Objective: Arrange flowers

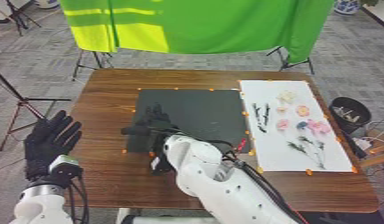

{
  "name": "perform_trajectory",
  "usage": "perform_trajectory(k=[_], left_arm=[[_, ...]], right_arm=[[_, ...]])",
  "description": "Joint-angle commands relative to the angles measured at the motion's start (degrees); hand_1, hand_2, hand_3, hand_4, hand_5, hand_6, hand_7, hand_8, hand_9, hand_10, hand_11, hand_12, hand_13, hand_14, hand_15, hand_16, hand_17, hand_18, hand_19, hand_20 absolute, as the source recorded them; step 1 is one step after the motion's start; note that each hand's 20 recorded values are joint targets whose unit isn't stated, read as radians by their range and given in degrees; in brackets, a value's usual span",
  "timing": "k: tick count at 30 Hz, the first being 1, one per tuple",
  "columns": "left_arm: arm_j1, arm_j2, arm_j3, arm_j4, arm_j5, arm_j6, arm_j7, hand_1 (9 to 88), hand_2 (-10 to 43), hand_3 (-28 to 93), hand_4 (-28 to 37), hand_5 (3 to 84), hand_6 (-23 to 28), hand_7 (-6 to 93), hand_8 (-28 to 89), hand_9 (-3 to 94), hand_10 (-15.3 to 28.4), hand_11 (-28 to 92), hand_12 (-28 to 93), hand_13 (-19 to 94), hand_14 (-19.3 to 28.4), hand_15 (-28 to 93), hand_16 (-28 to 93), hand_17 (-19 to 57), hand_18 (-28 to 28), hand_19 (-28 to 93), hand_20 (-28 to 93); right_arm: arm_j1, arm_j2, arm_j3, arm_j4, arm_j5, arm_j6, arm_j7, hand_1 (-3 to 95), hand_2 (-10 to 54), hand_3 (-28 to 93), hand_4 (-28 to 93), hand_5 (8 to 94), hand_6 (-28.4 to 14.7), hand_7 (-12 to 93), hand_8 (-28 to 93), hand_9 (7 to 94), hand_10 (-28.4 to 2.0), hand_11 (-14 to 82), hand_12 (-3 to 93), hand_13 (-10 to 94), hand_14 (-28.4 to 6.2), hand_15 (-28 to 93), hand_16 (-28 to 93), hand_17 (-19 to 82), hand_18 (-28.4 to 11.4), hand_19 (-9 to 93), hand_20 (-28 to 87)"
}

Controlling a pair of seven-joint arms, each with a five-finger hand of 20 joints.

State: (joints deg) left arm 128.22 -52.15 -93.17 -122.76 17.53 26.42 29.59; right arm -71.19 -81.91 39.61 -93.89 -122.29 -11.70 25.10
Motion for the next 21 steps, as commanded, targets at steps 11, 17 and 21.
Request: perform_trajectory(k=[11, 17, 21], left_arm=[[-1.5, -0.32, 1.37, 0.63, 6.82, 0.4, -4.6, 26.3, 18.8, 70, -28.3, 42.2, 10.7, 16.5, -9, 30.8, 16.6, 31, 9, 24, 17.8, 46, -10, -6.6, 16.1, 41, 9], [-1.69, -0.33, 1.49, 0.71, 5.47, -0.38, -3.94, 26.6, 18.8, 70, -28.3, 42.2, 10.6, 16.8, -9, 30.9, 16.5, 31, 9, 24, 17.7, 46, -10, -6.7, 16.1, 41, 9], [-1.39, -0.46, 1.44, 0.66, 5.13, -0.51, -3.55, 26.6, 18.8, 70, -28.3, 42.2, 10.6, 16.7, -9, 31.0, 16.5, 30, 9, 24, 17.7, 46, -10, -6.7, 16.1, 41, 9]], right_arm=[[0.8, -1.59, -2.4, 0.8, -18.83, -11.9, 2.01, 7.0, 28.0, 47, -24, 53.4, 1.7, 13, -12, 11.2, -14.3, -4.8, 14.2, -1, -13.6, -28, 44, -18, -12.3, 27, 9], [1.45, -2.36, -2.64, 1.49, -19.62, -15.11, 5.7, 8.0, 27.7, 46, -24, 54.1, 0.7, 12, -12, 12.5, -15.4, -2.5, 12.2, 0, -14.4, -28, 44, -18, -12.8, 30, 9], [1.82, -2.05, -2.86, 1.69, -18.83, -14.16, 6.77, 7.9, 27.5, 47, -24, 54.5, -0.2, 12, -11, 12.7, -15.4, -0.6, 10.8, 1, -14.8, -28, 44, -19, -13.0, 32, 8]])
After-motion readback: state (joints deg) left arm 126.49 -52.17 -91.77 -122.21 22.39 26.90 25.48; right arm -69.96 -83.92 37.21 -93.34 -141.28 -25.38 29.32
